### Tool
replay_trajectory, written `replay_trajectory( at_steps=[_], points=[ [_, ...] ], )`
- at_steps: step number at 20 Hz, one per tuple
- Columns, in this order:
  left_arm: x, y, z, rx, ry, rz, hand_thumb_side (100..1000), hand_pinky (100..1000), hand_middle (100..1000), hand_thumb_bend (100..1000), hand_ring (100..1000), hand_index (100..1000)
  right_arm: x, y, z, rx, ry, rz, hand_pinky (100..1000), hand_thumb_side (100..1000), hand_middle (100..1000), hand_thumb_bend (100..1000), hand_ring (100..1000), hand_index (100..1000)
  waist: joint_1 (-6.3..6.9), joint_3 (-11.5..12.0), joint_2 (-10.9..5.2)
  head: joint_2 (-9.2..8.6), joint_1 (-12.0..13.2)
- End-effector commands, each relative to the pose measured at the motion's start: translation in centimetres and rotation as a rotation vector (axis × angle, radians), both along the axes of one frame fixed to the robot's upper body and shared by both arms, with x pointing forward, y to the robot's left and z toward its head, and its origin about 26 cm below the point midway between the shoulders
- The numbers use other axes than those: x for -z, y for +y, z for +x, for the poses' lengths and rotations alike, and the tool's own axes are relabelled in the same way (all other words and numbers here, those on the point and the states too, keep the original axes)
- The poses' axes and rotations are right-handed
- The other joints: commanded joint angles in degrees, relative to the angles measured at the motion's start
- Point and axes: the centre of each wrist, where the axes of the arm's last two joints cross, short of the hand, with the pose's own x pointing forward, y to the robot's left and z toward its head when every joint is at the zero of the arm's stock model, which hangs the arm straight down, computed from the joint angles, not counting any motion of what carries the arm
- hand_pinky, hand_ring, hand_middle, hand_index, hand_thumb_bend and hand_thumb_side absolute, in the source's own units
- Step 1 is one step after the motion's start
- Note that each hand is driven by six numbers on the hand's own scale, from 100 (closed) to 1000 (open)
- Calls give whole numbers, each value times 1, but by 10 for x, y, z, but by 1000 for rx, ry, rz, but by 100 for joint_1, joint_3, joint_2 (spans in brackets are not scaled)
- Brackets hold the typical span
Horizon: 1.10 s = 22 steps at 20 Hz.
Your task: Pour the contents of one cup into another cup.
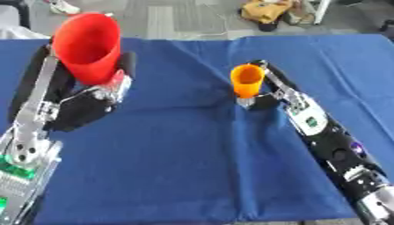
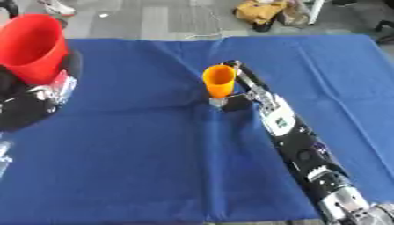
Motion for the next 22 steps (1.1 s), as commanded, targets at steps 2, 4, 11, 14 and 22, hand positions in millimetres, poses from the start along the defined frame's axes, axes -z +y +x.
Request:
replay_trajectory(
  at_steps=[2, 4, 11, 14, 22],
  points=[
    [-31, 13, -8, -10, -85, 71, 217, 296, 510, 100, 528, 788, -20, 12, 1, -96, -62, -51, 268, 100, 329, 100, 377, 656, 28, -12, -121, -61, 21],
    [-42, 16, -13, -9, -117, 114, 191, 295, 509, 100, 527, 786, -25, 20, 0, -138, -72, -62, 269, 100, 329, 100, 377, 657, 45, -16, -132, -66, 26],
    [-66, 16, -16, -3, -191, 233, 144, 288, 503, 100, 520, 780, -39, 58, -6, -319, -90, -85, 267, 100, 324, 100, 375, 650, 53, -69, -151, -84, 47],
    [-67, 15, -16, -8, -196, 260, 143, 287, 502, 100, 519, 779, -41, 72, -10, -386, -64, -95, 267, 100, 323, 100, 376, 651, 38, -93, -151, -89, 57],
    [-60, 13, -6, -33, -201, 312, 129, 286, 501, 100, 519, 779, -49, 96, -22, -568, 30, -116, 255, 100, 301, 100, 366, 609, -22, -147, -146, -105, 96]
  ],
)
